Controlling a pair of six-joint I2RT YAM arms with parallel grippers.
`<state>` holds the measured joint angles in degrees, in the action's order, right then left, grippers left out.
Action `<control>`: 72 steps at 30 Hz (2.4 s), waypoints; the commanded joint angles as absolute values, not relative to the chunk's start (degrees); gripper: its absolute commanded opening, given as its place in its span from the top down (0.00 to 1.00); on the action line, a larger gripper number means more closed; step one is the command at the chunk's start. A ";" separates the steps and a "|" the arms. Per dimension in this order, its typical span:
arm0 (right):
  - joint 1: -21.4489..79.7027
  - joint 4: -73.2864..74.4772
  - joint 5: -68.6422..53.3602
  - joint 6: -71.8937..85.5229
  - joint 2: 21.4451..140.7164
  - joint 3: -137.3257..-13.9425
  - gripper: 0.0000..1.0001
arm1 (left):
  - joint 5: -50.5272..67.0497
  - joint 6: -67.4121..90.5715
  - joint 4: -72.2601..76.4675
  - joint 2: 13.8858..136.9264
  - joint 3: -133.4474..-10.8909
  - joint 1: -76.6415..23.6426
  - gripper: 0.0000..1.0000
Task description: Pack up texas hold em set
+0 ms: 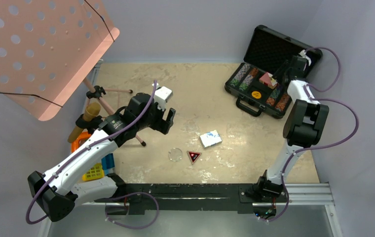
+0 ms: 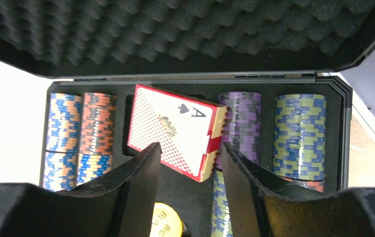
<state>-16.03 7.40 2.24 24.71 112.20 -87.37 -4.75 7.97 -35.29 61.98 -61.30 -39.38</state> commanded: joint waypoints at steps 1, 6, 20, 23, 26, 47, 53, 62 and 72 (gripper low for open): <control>-16.06 9.12 4.75 22.98 113.07 -90.13 0.49 | -5.19 8.00 -34.33 61.10 -63.68 -39.20 0.13; -16.03 9.84 4.87 23.02 114.79 -90.98 0.51 | -5.19 8.04 -34.36 61.06 -63.63 -39.20 0.13; -15.95 13.68 -3.48 22.45 122.85 -99.71 0.62 | -5.37 7.82 -34.34 61.02 -63.61 -39.20 0.14; -15.71 15.30 -4.31 21.48 124.52 -102.07 0.62 | -5.29 7.82 -34.26 61.08 -63.55 -39.20 0.14; -14.95 16.67 -4.85 20.29 126.00 -104.16 0.62 | -5.27 7.87 -34.23 61.10 -63.54 -39.20 0.14; -11.51 13.56 10.71 13.93 116.92 -100.26 0.40 | -5.10 7.82 -34.08 61.34 -63.46 -39.20 0.14; -11.34 9.49 7.28 11.20 117.28 -100.25 0.48 | -5.10 7.82 -34.08 61.61 -63.37 -39.20 0.14; -11.27 10.31 0.18 10.12 127.60 -110.45 0.66 | -5.49 7.60 -34.08 61.83 -63.39 -39.20 0.14; -11.34 11.06 1.40 8.55 131.17 -110.14 0.67 | -5.45 7.56 -34.08 61.52 -63.38 -39.20 0.14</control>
<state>-11.35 10.92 1.78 10.07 131.00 -109.67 -4.82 7.92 -35.31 61.98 -61.30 -39.38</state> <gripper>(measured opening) 0.337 0.858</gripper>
